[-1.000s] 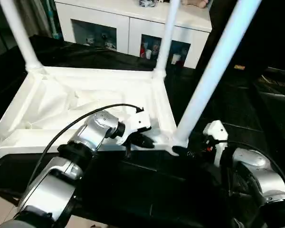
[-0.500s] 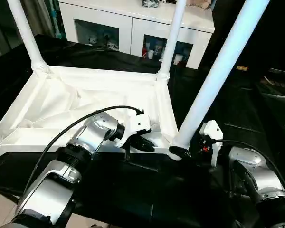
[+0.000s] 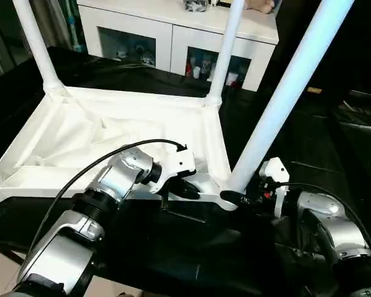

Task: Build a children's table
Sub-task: Rotate leg to tighten

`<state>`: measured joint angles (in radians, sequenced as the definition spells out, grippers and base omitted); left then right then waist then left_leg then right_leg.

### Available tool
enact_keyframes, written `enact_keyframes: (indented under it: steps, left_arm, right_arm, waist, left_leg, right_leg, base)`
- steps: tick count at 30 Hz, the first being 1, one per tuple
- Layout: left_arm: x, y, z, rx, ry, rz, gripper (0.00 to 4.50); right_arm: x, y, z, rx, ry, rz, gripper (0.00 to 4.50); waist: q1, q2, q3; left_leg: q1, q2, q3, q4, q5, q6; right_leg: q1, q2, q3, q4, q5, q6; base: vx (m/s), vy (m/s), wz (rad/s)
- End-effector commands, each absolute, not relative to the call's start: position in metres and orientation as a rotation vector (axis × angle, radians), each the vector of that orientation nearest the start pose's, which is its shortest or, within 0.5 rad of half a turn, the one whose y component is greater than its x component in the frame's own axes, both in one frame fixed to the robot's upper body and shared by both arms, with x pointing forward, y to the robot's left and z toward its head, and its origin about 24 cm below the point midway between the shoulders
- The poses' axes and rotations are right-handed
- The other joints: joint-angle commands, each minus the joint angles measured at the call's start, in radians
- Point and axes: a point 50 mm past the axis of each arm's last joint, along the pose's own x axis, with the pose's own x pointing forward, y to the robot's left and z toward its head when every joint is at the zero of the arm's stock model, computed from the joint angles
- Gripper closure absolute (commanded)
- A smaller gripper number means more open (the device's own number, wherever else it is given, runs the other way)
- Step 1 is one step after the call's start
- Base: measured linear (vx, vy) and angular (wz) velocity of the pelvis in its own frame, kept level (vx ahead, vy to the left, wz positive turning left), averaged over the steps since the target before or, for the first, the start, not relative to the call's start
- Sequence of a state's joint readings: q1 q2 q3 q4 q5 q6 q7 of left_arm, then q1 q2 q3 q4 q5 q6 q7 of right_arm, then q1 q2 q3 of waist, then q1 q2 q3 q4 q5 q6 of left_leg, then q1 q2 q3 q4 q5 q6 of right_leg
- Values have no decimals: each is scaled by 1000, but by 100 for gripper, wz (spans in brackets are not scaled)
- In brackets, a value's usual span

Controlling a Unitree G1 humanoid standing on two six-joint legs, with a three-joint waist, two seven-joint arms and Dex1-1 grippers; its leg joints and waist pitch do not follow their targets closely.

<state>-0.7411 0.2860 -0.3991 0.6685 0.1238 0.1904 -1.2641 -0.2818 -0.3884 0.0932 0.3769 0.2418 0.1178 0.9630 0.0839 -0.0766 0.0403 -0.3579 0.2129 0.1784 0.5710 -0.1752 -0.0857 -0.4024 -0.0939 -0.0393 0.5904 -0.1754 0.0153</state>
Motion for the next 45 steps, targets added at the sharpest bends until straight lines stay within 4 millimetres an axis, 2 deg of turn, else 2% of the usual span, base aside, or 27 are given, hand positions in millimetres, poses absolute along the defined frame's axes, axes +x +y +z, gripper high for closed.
enact_keyframes:
  steps: [1, 3, 4, 6, 7, 8, 9, 12, 13, 14, 17, 18, 19, 22, 24, 25, 26, 27, 29, 31, 32, 33, 38, 41, 43, 44, 45]
  left_arm:
    - [318, 99, 37, 515, 687, -1434, 450]
    - [327, 88, 33, 476, 638, -1299, 450]
    - [332, 80, 31, 456, 609, -1212, 450]
    - [334, 74, 30, 442, 605, -1178, 450]
    - [334, 71, 29, 434, 606, -1163, 450]
    - [334, 66, 27, 432, 606, -1144, 450]
    - [335, 61, 26, 432, 610, -1129, 450]
    - [334, 51, 24, 442, 612, -1098, 450]
    - [334, 47, 23, 447, 614, -1095, 450]
    - [334, 44, 23, 449, 613, -1094, 450]
    - [333, 37, 23, 463, 611, -1103, 450]
    - [333, 37, 22, 465, 611, -1106, 450]
    - [333, 37, 22, 480, 609, -1119, 450]
    - [333, 38, 22, 497, 609, -1129, 450]
    - [336, 46, 24, 519, 611, -1146, 450]
    - [336, 46, 25, 521, 611, -1148, 450]
    - [337, 49, 26, 527, 610, -1158, 450]
    - [337, 50, 27, 528, 612, -1164, 450]
    - [338, 59, 30, 534, 622, -1206, 450]
    - [338, 64, 32, 544, 627, -1229, 450]
    - [337, 71, 32, 548, 642, -1262, 450]
    - [337, 71, 32, 549, 642, -1264, 450]
    - [331, 83, 33, 566, 635, -1376, 450]
    - [324, 90, 35, 547, 652, -1475, 450]
    - [317, 93, 37, 536, 660, -1556, 450]
    - [317, 93, 37, 536, 660, -1556, 450]
    - [315, 94, 37, 530, 663, -1578, 450]
  right_arm:
    - [283, -181, 28, -62, 298, 911, 191]
    - [287, -183, 17, -37, 286, 683, 191]
    - [289, -183, 9, -14, 288, 518, 191]
    - [289, -183, 4, 9, 289, 407, 191]
    - [288, -182, 1, 24, 290, 343, 191]
    - [287, -179, -2, 45, 291, 282, 191]
    - [286, -175, -4, 64, 292, 233, 191]
    - [287, -159, -5, 84, 283, 153, 191]
    - [288, -152, -3, 88, 269, 129, 191]
    - [290, -145, -1, 106, 253, 124, 191]
    - [294, -125, 6, 123, 215, 140, 191]
    - [295, -124, 6, 125, 214, 141, 191]
    - [295, -121, 9, 138, 202, 153, 156]
    - [296, -122, 12, 143, 184, 150, 118]
    - [298, -132, 18, 123, 154, 176, 113]
    - [298, -133, 18, 118, 153, 178, 88]
    - [298, -136, 20, 95, 148, 204, 78]
    - [298, -139, 20, 86, 152, 226, 74]
    - [296, -155, 22, 37, 176, 344, 70]
    - [294, -163, 24, -1, 185, 401, 70]
    - [291, -170, 26, -33, 194, 489, 70]
    - [291, -171, 26, -34, 194, 494, 70]
    - [283, -184, 35, -87, 209, 707, 70]
    - [280, -188, 38, -94, 240, 822, 70]
    - [279, -189, 40, -93, 254, 881, 70]
    - [279, -189, 40, -93, 254, 881, 70]
    - [279, -189, 40, -90, 258, 903, 70]
  waist:
    - [1, -3, -53]
    - [-1, 1, -49]
    - [-5, 3, -46]
    - [-8, 2, -44]
    - [-9, 5, -39]
    - [-11, 1, -40]
    - [-14, 11, -30]
    - [-21, 22, -18]
    - [-24, 19, -19]
    - [-28, 24, -14]
    - [-36, 26, -9]
    - [-40, 25, -9]
    - [-40, 26, -9]
    - [-39, 26, -13]
    - [-38, 24, -27]
    - [-37, 26, -26]
    - [-35, 21, -34]
    - [-34, 21, -34]
    - [-29, 19, -41]
    - [-27, 18, -41]
    - [-26, 23, -45]
    - [-26, 20, -47]
    - [-17, 15, -52]
    - [-15, 16, -53]
    - [-15, 3, -53]
    - [-13, 12, -54]
    - [-13, 8, -55]
  left_leg:
    - [4, 12, 8, -62, -204, 52]
    - [6, 12, 8, -64, -252, 31]
    - [12, 10, 4, -69, -321, -3]
    - [14, 7, -2, -73, -367, -26]
    - [13, 5, -5, -75, -381, -27]
    - [11, 4, -7, -77, -397, -20]
    - [11, 4, -7, -81, -416, -17]
    - [15, 3, -14, -87, -476, -19]
    - [16, 3, -13, -87, -489, -17]
    - [17, 1, -15, -91, -499, -14]
    - [24, 0, -18, -92, -549, -14]
    - [18, 0, -21, -95, -544, -12]
    - [16, 0, -21, -96, -537, -9]
    - [10, 2, -18, -99, -487, 5]
    - [2, 6, -19, -100, -446, 6]
    - [0, 7, -19, -100, -434, 6]
    - [1, 8, -14, -95, -412, 10]
    - [2, 9, -12, -94, -399, 13]
    - [-7, 10, -10, -92, -350, 30]
    - [-8, 10, -7, -89, -329, 35]
    - [-9, 10, -6, -87, -304, 38]
    - [-11, 11, -6, -84, -294, 41]
    - [-7, 13, 2, -69, -209, 78]
    - [-6, 14, 2, -66, -171, 91]
    - [-7, 16, 4, -64, -155, 107]
    - [-2, 16, 5, -63, -157, 109]
    - [0, 16, 6, -61, -154, 111]
  right_leg:
    - [47, -35, 23, -54, -146, -241]
    - [40, -37, 24, -63, -220, -226]
    - [31, -37, 23, -74, -336, -193]
    - [27, -36, 21, -85, -436, -146]
    - [24, -36, 21, -89, -458, -132]
    - [27, -34, 20, -92, -480, -116]
    - [16, -31, 24, -98, -480, -107]
    - [9, -28, 20, -103, -489, -95]
    - [9, -26, 19, -107, -496, -90]
    - [5, -27, 19, -111, -499, -85]
    - [-1, -25, 15, -120, -540, -71]
    - [5, -26, 14, -119, -538, -65]
    - [7, -26, 14, -119, -535, -63]
    - [14, -31, 17, -118, -494, -74]
    - [26, -36, 17, -110, -451, -91]
    - [26, -36, 18, -109, -436, -96]
    - [28, -35, 19, -105, -392, -110]
    - [27, -36, 20, -103, -368, -120]
    - [41, -37, 19, -96, -324, -142]
    - [42, -39, 20, -95, -310, -149]
    - [44, -41, 20, -92, -294, -162]
    - [47, -41, 20, -91, -279, -167]
    - [48, -39, 22, -69, -132, -232]
    - [52, -37, 21, -58, -76, -256]
    - [54, -38, 21, -53, -48, -277]
    - [50, -38, 21, -50, -45, -283]
    - [49, -38, 21, -49, -34, -287]
  base:
    - [0, 0, 0]
    - [0, 0, 0]
    - [0, 0, 0]
    - [0, 0, 0]
    - [-59, 13, -4]
    - [0, 0, 0]
    - [0, 0, 0]
    - [0, 0, 0]
    - [0, 0, 0]
    - [0, 0, 0]
    - [0, 0, 0]
    - [0, 0, 0]
    - [0, 0, 0]
    - [0, 0, 0]
    - [0, 0, 0]
    - [0, 0, 0]
    - [0, 0, 0]
    - [0, 0, 0]
    - [0, 0, 0]
    - [0, 0, 0]
    - [0, 0, 0]
    - [0, 0, 0]
    - [0, 0, 0]
    - [0, 0, 0]
    - [0, 0, 0]
    - [0, 0, 0]
    - [0, 0, 0]
